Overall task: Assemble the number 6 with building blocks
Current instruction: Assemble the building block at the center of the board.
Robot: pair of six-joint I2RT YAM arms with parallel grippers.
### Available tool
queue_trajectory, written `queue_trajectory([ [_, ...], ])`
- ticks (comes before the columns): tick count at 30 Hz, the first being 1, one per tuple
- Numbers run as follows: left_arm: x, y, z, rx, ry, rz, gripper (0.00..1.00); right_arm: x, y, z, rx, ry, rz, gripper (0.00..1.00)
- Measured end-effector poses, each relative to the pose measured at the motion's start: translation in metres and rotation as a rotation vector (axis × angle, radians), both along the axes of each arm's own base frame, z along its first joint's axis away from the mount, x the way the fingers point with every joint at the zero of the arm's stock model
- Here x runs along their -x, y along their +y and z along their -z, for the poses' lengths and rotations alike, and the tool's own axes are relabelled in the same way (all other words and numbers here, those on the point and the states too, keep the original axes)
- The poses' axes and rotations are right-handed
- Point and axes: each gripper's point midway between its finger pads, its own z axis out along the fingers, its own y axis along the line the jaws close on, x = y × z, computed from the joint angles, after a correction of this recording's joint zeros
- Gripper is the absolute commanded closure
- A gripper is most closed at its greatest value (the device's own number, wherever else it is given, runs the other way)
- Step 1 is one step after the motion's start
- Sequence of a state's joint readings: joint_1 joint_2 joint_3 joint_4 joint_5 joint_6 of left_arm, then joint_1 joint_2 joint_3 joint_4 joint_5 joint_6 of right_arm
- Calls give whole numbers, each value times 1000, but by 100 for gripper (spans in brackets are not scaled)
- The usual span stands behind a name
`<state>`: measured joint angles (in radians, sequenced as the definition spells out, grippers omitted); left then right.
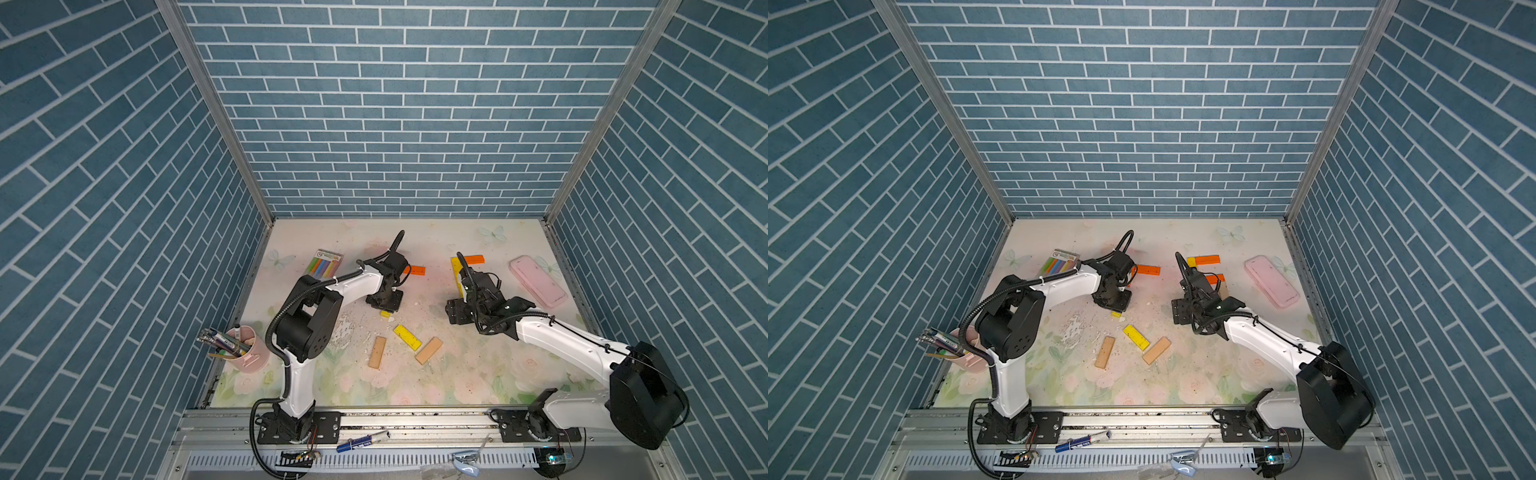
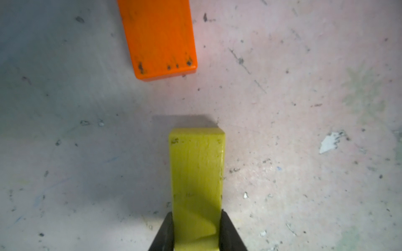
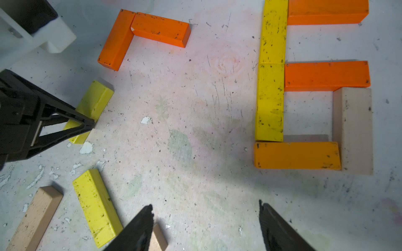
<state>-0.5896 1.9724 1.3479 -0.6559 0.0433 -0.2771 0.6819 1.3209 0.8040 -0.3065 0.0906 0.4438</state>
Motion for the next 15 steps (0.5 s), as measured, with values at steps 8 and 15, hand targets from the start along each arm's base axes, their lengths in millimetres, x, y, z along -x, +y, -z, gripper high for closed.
queue_trajectory([
  [8,-6,4,0,4,-3,-28,78,0,-1,2,-5,4,1,22],
  [15,-14,0,0,12,-9,-41,78,-1,-2,2,-6,5,5,22],
])
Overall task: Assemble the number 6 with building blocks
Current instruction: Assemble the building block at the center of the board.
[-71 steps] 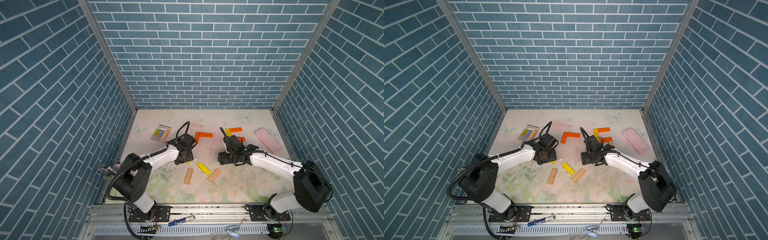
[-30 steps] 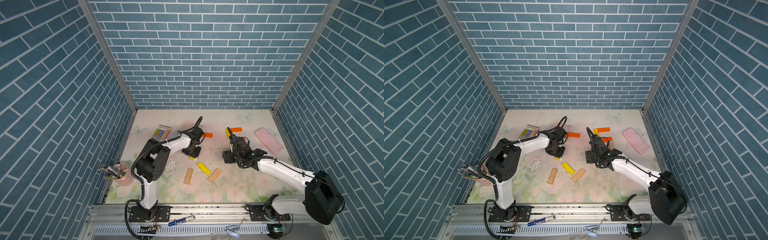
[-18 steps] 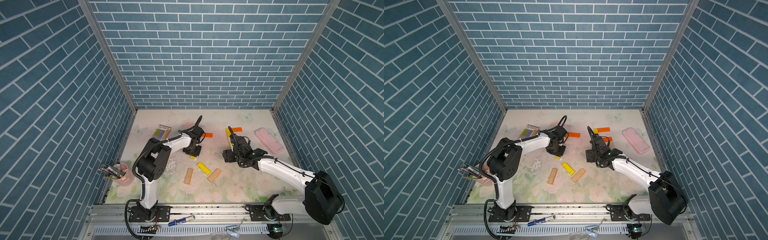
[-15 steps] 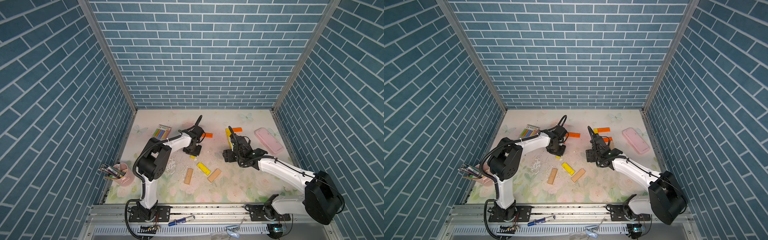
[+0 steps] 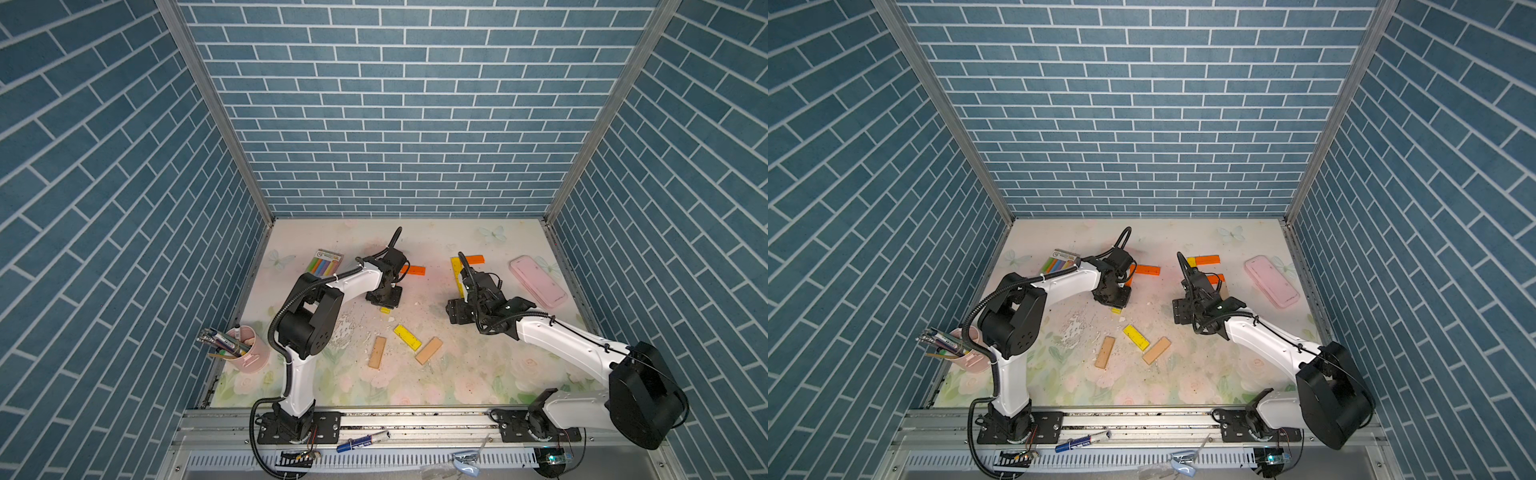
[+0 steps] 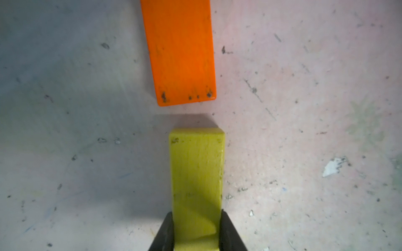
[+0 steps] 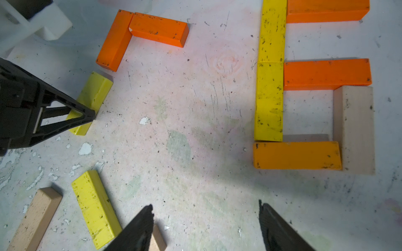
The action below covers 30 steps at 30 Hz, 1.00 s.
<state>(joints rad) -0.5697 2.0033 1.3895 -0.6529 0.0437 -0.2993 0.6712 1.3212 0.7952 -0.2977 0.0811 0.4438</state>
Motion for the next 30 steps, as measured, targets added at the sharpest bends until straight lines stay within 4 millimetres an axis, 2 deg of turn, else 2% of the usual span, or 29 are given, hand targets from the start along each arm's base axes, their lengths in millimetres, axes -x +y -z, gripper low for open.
queue_trajectory([
  [30,-7,3,-1,10,-8,-23,78,0,0,1,-9,12,-2,22],
])
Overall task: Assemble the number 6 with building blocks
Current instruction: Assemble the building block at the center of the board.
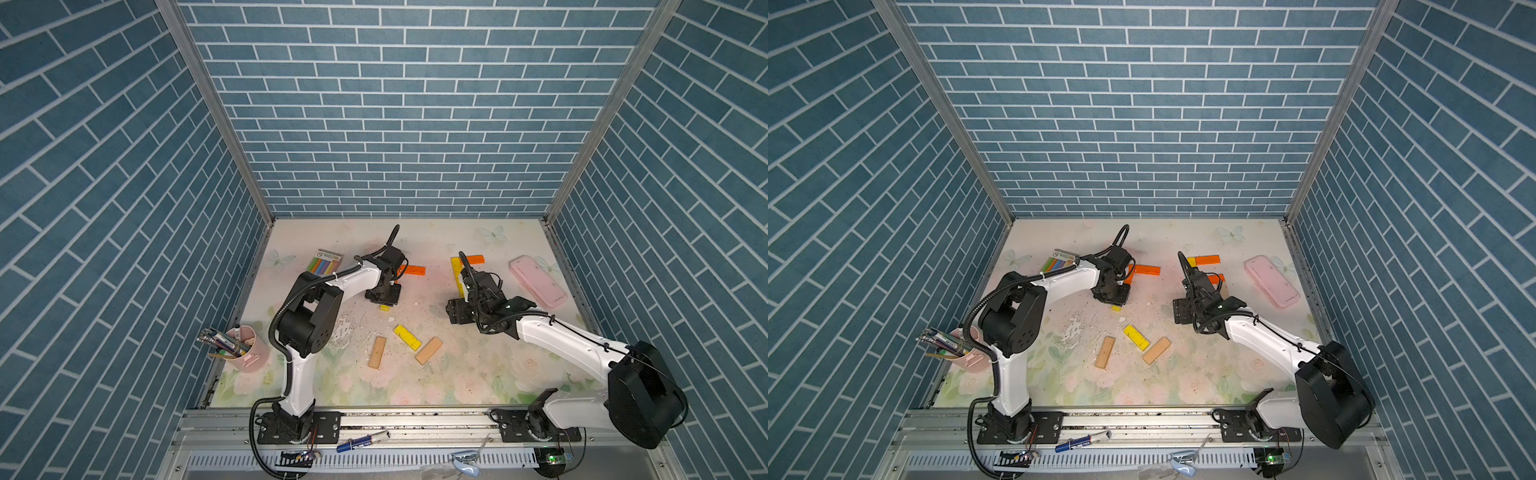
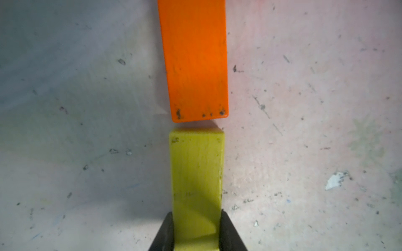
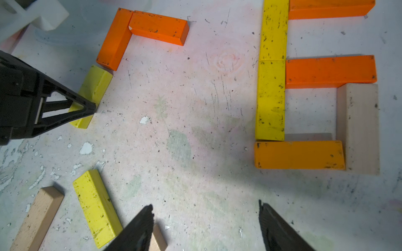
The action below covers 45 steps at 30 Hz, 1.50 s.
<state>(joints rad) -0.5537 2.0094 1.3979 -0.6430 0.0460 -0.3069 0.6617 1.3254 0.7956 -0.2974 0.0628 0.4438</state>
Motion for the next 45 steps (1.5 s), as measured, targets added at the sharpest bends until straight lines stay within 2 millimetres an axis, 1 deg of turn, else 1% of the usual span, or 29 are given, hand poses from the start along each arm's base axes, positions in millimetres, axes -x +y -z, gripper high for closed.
queue_trajectory([
  [19,-1,-4,0,27,4,-12,76,1,1,0,-7,6,-6,22],
  [23,-1,-4,0,29,5,-15,73,1,2,0,-9,7,-8,22],
  [25,-1,-4,0,29,5,-16,70,1,2,0,-9,7,-7,22],
  [27,0,-4,-1,26,8,-20,64,1,1,0,-9,8,-7,22],
  [31,-1,-3,-6,21,13,-41,47,2,0,1,-4,13,-6,21],
  [34,-5,-4,-16,39,4,-65,36,4,-1,1,6,25,-6,21],
  [36,-6,-3,-27,65,-6,-84,32,4,-1,1,8,27,-7,20],
  [39,-10,-3,-53,117,-45,-103,31,7,-2,1,12,32,-16,20],
  [42,-12,-1,-85,172,-98,-118,31,10,-1,-1,15,36,-41,20],
  [44,-10,3,-105,199,-132,-125,31,10,3,-6,9,29,-64,21],
  [45,-8,5,-110,205,-143,-128,31,9,6,-9,5,22,-77,21],
])
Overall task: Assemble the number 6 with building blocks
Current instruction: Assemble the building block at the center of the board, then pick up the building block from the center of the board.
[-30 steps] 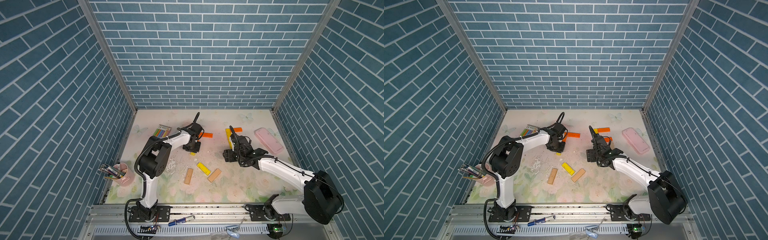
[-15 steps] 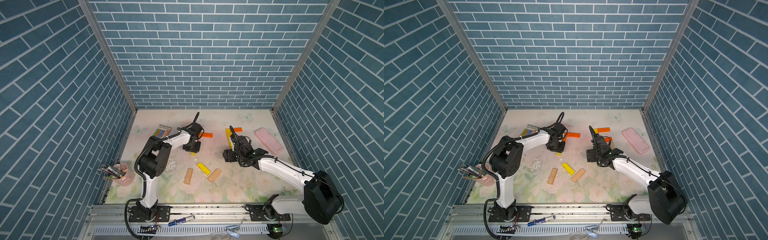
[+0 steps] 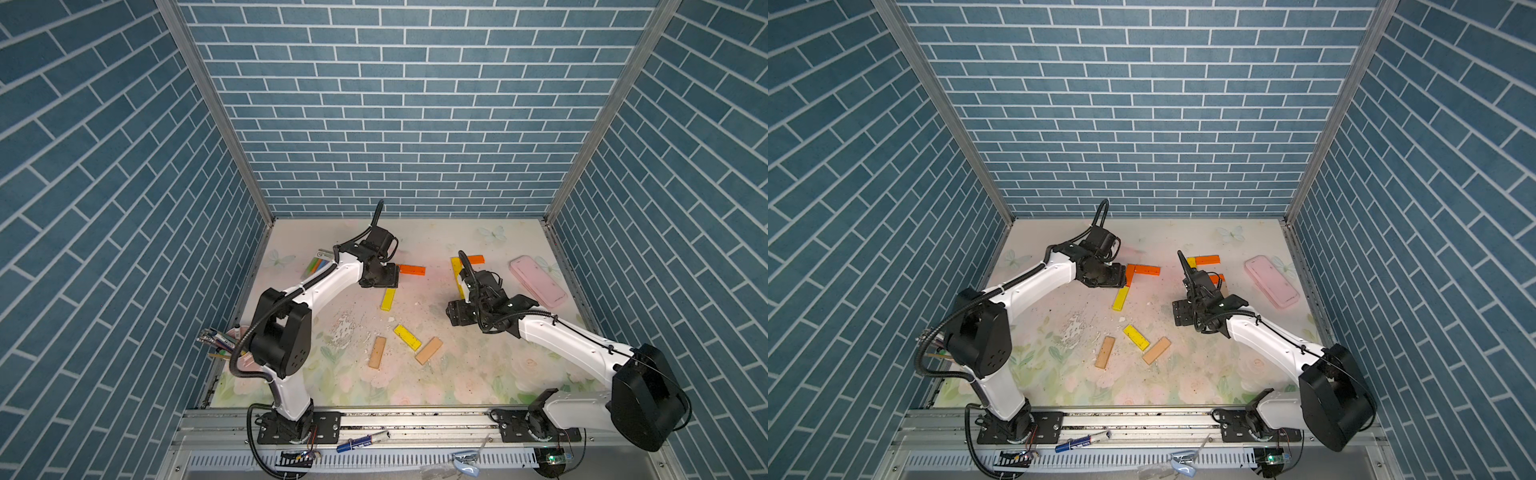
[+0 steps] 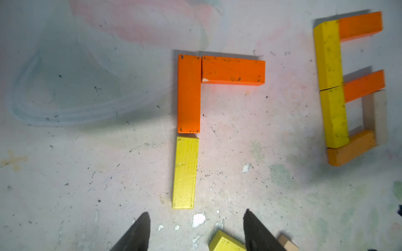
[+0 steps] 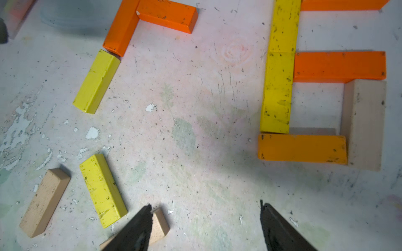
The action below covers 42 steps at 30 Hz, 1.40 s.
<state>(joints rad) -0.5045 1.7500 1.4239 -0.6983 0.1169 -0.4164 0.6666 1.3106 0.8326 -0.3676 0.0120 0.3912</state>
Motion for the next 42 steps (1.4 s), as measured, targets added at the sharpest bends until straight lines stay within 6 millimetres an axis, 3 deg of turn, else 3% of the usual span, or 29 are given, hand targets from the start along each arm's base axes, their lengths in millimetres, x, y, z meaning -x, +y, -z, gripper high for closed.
queue_trajectory([
  [3,12,14,-6,2,-5,-15,30,-1,10,-8,-13,-23,-42,21],
  [8,41,44,18,-44,62,-43,30,-7,38,-12,-10,-44,-119,21],
  [13,68,61,36,-73,120,-48,28,-3,68,4,37,-31,-227,22],
  [20,81,82,31,-41,105,-94,17,23,103,31,121,13,-418,26],
  [30,96,86,61,-11,155,-129,18,45,121,57,215,74,-557,31],
  [42,90,79,77,-14,158,-133,18,62,134,73,255,113,-627,34],
])
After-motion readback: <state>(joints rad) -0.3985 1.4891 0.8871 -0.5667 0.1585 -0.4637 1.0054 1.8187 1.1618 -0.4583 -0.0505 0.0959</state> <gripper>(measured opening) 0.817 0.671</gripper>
